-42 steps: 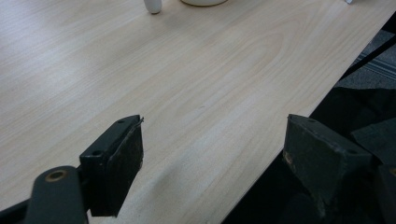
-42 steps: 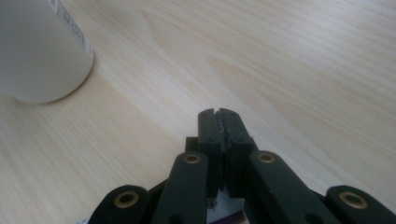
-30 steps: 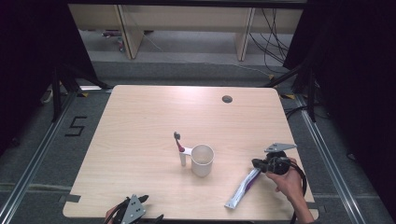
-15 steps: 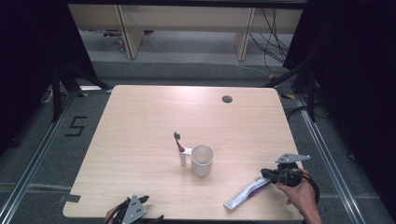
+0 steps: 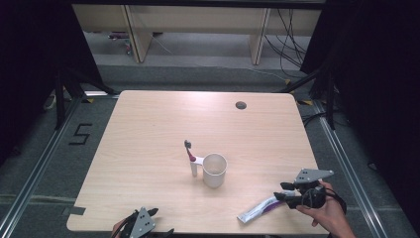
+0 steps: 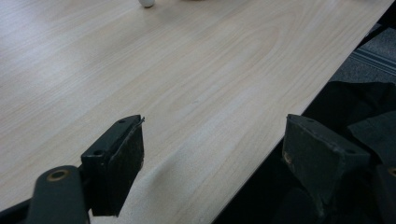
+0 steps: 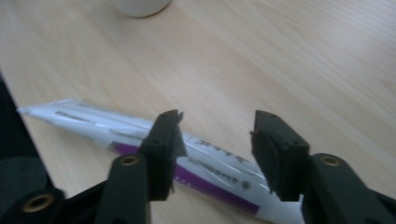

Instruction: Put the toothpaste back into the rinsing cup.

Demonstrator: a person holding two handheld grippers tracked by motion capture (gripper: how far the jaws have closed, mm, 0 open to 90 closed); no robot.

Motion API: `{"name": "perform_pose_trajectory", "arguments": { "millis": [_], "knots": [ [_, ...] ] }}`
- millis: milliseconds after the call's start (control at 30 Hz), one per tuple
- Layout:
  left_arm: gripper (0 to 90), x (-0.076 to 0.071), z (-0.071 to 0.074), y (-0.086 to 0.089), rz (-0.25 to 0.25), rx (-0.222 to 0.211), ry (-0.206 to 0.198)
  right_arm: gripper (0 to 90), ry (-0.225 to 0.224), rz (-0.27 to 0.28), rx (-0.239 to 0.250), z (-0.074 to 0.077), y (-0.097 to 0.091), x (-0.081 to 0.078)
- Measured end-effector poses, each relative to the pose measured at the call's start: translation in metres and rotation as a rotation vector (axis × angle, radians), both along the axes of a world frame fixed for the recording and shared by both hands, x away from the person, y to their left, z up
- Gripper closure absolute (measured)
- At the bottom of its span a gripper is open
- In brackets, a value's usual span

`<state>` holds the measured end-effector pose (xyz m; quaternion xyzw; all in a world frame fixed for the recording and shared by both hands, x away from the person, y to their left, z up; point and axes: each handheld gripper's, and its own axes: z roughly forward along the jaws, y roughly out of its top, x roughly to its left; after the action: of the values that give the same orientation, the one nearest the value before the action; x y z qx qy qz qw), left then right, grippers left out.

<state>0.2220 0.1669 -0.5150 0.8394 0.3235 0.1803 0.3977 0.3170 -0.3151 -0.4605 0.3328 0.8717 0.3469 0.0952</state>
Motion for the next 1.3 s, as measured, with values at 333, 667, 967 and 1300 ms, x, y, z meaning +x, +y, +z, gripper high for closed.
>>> {"name": "perform_pose_trajectory", "arguments": {
  "millis": [333, 667, 967, 1300],
  "knots": [
    [20.6, 0.0, 0.001, 0.001, 0.002, 0.002, 0.002, 29.9, 0.008, 0.164, -0.173, -0.007, 0.022, 0.0],
    [20.6, 0.0, 0.0, 0.0, 0.001, 0.001, 0.002, 31.7, 0.001, 0.251, -0.284, -0.016, 0.033, 0.006],
    [20.6, 0.0, 0.0, 0.0, 0.002, 0.0, 0.0, 41.5, 0.031, 0.332, -0.371, -0.014, 0.047, 0.007],
    [20.6, -0.001, -0.001, -0.001, 0.005, -0.014, 0.006, 46.2, 0.068, 0.401, -0.429, -0.014, 0.06, 0.009]
  ]
}}
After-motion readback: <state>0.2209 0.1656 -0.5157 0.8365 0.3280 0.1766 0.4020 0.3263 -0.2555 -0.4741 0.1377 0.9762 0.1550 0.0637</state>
